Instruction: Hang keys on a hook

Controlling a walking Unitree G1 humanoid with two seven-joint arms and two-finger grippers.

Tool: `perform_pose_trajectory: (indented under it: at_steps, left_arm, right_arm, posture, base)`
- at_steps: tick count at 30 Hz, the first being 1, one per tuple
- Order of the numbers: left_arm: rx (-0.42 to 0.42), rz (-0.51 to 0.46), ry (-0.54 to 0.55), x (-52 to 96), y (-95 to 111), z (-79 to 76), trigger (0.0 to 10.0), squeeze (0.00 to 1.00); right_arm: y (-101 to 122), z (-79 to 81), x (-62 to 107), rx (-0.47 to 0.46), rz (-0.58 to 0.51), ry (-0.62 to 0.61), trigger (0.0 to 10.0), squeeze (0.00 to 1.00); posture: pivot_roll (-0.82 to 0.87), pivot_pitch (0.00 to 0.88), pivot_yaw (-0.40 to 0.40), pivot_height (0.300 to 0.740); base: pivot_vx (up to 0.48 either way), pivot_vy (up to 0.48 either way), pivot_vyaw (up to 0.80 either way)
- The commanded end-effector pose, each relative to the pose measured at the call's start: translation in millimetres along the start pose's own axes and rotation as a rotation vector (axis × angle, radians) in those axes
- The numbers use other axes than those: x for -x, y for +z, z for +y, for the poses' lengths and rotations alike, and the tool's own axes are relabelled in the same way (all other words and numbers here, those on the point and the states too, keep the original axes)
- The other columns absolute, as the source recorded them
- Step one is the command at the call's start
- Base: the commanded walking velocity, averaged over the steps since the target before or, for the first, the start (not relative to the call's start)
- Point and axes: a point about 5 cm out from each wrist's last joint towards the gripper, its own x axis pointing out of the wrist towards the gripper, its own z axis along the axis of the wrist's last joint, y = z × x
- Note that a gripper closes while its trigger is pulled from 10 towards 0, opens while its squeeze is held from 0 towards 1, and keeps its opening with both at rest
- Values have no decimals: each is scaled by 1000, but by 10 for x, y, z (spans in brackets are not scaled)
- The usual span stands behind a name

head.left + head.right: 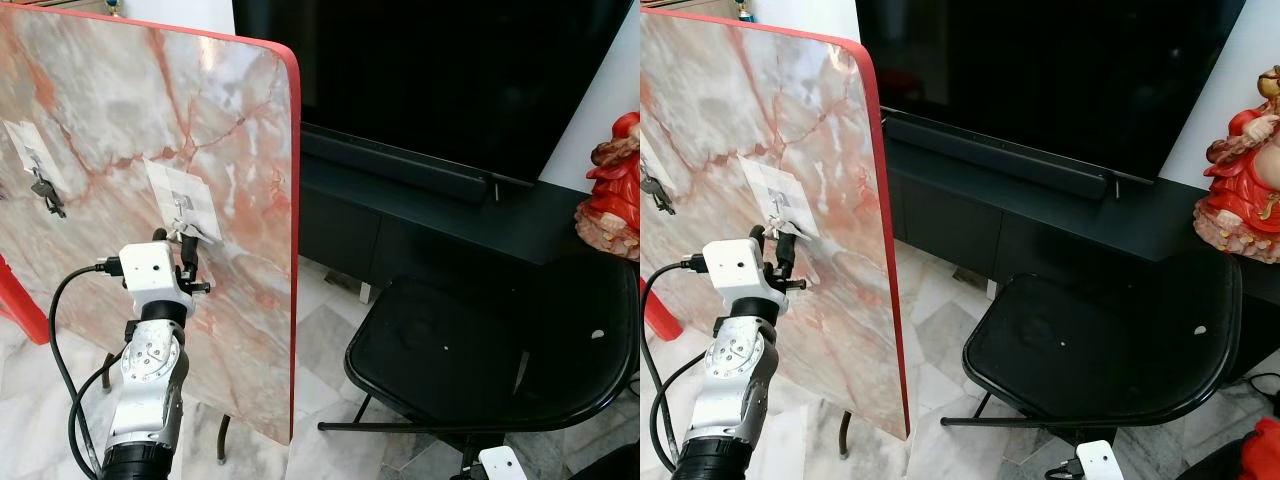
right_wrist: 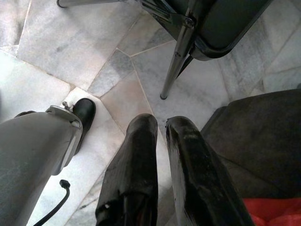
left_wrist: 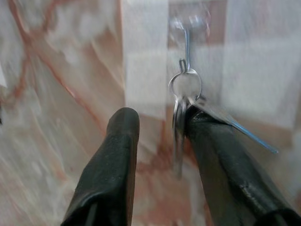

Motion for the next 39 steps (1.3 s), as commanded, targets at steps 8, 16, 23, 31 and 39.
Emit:
perform_pose_trajectory:
  at_steps: [8,16,23,31,39]
  left_arm:
    - [23,83,-64,149,-194,-74,10000,1000]
    - [-21,248,-14,392,-589,133,10000,0]
    - [-31,490,38,738,-1060,371,10000,0]
    - [-68,814,89,1300,-1545,554,10000,0]
    - [-112,1062,44,1791,-1779,511,10000,0]
  right_arm:
    - [12,-41,5,4,4,-7,10000,0]
    - [13,-41,5,3,4,-6,10000,0]
    - [10,-40,5,-2,4,-8,10000,0]
    - [9,-35,4,-9,5,-7,10000,0]
    - [11,-41,4,-6,8,-10,10000,0]
  posture:
    - [56,0,-70,740]
    - [61,0,-72,740]
    - [55,0,-67,740]
    - [51,0,-65,740]
    - [48,0,-66,740]
  base:
    - [0,0,0]
    - [0,0,0]
    - [0,0,0]
    - [0,0,0]
    - [0,0,0]
